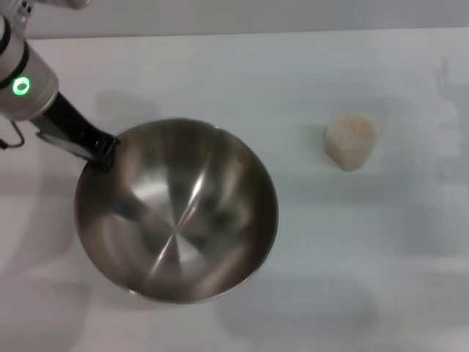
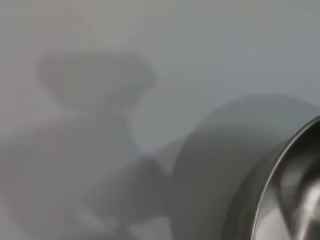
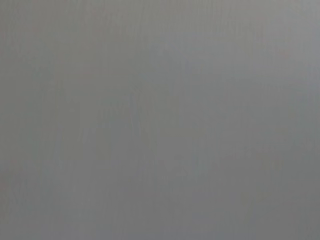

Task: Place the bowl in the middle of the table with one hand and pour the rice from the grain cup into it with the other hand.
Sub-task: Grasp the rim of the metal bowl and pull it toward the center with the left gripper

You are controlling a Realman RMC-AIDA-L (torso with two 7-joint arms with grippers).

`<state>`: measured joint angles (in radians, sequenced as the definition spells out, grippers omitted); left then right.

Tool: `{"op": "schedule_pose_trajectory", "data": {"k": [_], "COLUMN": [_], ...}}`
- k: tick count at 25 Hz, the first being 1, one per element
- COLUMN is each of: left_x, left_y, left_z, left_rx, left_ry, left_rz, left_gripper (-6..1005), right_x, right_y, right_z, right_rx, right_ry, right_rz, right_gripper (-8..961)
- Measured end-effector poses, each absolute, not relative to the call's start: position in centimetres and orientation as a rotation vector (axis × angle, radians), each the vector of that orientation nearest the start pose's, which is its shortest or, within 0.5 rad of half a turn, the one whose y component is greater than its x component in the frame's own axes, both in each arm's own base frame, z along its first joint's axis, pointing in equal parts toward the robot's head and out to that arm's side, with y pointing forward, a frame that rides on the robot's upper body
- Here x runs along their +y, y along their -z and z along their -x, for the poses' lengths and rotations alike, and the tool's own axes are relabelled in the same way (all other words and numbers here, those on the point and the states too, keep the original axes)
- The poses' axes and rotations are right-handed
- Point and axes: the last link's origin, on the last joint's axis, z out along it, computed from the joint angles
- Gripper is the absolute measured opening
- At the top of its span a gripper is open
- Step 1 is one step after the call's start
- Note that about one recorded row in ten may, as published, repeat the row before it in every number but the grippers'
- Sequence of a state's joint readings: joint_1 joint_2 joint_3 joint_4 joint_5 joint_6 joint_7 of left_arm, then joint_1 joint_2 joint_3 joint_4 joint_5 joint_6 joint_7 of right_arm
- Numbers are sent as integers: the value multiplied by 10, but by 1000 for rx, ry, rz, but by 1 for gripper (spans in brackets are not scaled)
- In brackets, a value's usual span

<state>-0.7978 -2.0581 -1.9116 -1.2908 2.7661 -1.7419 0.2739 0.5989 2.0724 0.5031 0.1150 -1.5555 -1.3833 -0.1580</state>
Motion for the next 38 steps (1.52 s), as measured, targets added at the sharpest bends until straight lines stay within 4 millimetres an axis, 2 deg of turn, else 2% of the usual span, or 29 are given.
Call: {"op": "schedule_pose_trajectory", "data": {"k": [10,18,28,38], "left_x": [399,418,433,440], "left_y": [-42,-27,-13,-3], "left_z": [121,90,85,92], "left_rx": [-1175,-1080,-1035,-1044], "left_ry": [-518,-536,-518,-492], "left_rz": [2370,2453,2465,2451], "left_gripper": [38,38,39,39], "right_x": [367,366,365,365], "right_y": [-44,-44,-43,-43], "right_z": [-299,-301,-300,-300], "right_rx": [260,263,263,264], "right_ry": [-648,-643,-649,-649], "right_rz": [1247,1247,1246,1247], "right_gripper": [587,587,586,586]}}
